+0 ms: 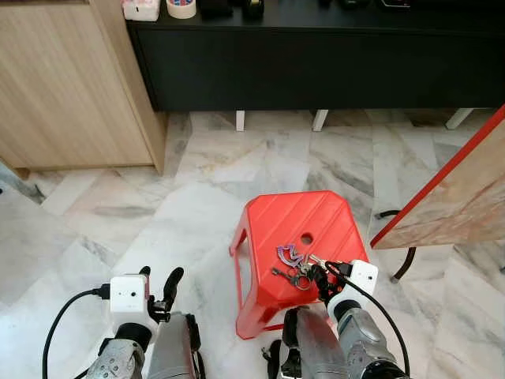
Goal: Hang keys on a hook
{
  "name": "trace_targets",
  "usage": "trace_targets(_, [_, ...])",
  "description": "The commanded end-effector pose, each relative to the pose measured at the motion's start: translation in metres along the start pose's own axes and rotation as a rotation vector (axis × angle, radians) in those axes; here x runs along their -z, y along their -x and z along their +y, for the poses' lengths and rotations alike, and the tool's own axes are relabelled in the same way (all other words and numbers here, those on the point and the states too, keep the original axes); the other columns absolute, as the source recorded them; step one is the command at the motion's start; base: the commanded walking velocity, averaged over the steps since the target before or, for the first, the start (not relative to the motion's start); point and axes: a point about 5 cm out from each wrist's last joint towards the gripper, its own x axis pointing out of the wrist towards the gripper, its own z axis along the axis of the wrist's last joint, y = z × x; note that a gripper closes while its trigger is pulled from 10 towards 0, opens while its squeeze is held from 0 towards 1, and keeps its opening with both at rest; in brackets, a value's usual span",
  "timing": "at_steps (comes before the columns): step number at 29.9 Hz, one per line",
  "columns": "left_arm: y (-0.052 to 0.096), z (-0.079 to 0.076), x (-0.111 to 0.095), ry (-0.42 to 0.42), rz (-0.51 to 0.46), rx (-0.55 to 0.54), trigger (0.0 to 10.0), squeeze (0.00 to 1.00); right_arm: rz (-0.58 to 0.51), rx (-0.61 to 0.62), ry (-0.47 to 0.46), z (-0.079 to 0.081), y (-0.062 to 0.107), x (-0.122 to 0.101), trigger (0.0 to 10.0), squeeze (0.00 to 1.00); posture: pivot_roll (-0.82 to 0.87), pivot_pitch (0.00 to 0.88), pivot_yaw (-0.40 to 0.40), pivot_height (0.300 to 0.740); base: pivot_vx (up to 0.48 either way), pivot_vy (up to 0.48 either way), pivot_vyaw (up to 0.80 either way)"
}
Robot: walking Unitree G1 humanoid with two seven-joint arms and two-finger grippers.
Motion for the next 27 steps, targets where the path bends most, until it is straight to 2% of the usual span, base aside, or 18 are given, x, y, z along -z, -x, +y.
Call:
trace_targets(1, [0.005,-0.003,0.007,-0.009,0.038,0.008,10.0,0.0,0.017,0.015,0.003,-0.005,0.002,0.004,10.0,0.0,0.07,0.267,-0.109,0.616,0.0,0.0,0.0])
trace_targets(9, [0.009,0.001,0.006,-0.016,0.038,-0.007,10.0,0.0,0.005,0.02,0.013,-0.006,0.003,0.003,10.0,0.0,0.07,0.278,-0.113,0.616,0.0,0.0,0.0])
trace_targets(10, [0.009,0.002,0.006,-0.017,0.04,-0.007,10.0,0.0,0.005,0.02,0.013,-0.006,0.003,0.003,4.4,0.0,0.07,0.279,-0.112,0.616,0.0,0.0,0.0])
trace_targets(11, [0.01,0.002,0.007,-0.018,0.042,-0.008,10.0,0.0,0.005,0.02,0.013,-0.005,0.003,0.003,0.7,0.0,0.07,0.283,-0.112,0.616,0.0,0.0,0.0])
trace_targets(12, [0.01,0.002,0.007,-0.018,0.042,-0.008,10.0,0.0,0.005,0.02,0.013,-0.005,0.003,0.003,0.7,0.0,0.07,0.283,-0.112,0.616,0.0,0.0,0.0])
trace_targets(13, [0.01,0.002,0.007,-0.018,0.042,-0.008,10.0,0.0,0.005,0.02,0.012,-0.005,0.003,0.003,0.0,0.0,0.07,0.285,-0.113,0.616,0.0,0.0,0.0])
trace_targets(27, [0.016,0.001,0.008,-0.022,0.052,-0.016,10.0,0.0,0.005,0.028,0.009,-0.007,0.002,0.002,0.0,0.0,0.07,0.305,-0.118,0.616,0.0,0.0,0.0])
